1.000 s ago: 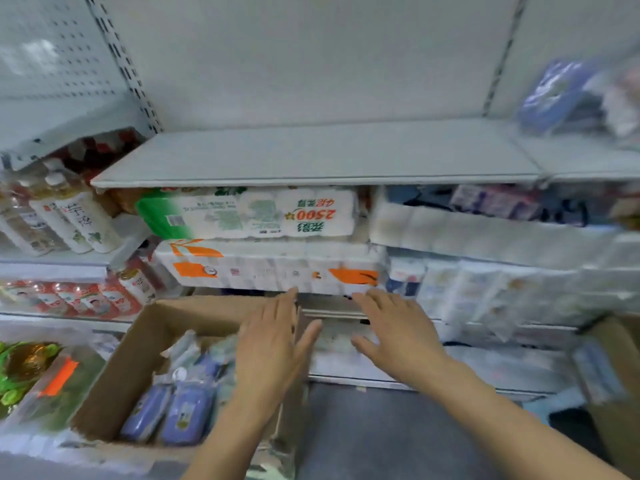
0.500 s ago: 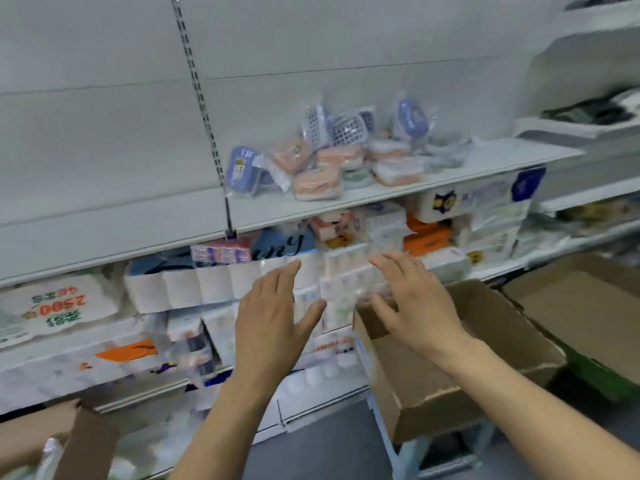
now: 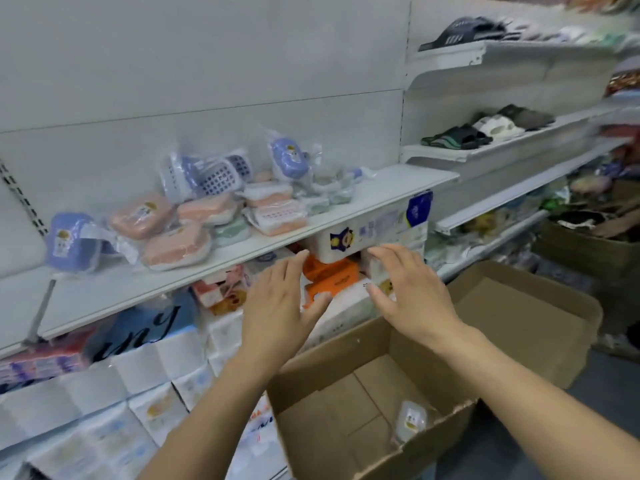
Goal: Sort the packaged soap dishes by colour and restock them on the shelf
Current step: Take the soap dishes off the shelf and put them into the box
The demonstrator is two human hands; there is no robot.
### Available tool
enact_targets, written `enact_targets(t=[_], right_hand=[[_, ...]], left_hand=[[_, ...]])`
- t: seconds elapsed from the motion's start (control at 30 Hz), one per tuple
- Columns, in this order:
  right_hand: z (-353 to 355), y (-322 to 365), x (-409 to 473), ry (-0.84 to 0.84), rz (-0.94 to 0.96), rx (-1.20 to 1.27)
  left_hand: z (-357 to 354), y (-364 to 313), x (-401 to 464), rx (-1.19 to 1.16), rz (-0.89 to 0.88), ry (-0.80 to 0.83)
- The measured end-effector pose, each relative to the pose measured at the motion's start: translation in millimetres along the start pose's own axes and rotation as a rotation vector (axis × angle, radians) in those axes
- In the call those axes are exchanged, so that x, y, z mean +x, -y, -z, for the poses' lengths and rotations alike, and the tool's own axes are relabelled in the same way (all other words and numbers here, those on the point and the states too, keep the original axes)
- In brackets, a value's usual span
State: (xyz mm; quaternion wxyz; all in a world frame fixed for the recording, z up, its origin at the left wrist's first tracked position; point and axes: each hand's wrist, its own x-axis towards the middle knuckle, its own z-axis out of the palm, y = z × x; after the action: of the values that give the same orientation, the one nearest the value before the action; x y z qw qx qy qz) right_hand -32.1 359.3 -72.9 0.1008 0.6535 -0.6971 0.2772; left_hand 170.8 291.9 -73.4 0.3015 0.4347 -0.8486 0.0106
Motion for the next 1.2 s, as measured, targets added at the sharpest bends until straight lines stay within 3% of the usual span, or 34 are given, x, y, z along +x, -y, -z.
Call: enact_targets(t=[0.17,0.67,0.97,1.2], right_hand=[[-18,-65,75,0.038,-0.006,0.017],[-66,-224,283,0.255,0.014,0.148],[-152,-288,468,0.406,0.19,0.107],[-214,-299,553,0.595,0.329,0.04]], left_hand=[[-54,-15,91,0.018,-0.07,0.055],[-159,1,310,-0.103,0.233,0.036],[-223,21,413,0.102,0.554,0.035],[-252,24,429,0.339,0.652,0.013]])
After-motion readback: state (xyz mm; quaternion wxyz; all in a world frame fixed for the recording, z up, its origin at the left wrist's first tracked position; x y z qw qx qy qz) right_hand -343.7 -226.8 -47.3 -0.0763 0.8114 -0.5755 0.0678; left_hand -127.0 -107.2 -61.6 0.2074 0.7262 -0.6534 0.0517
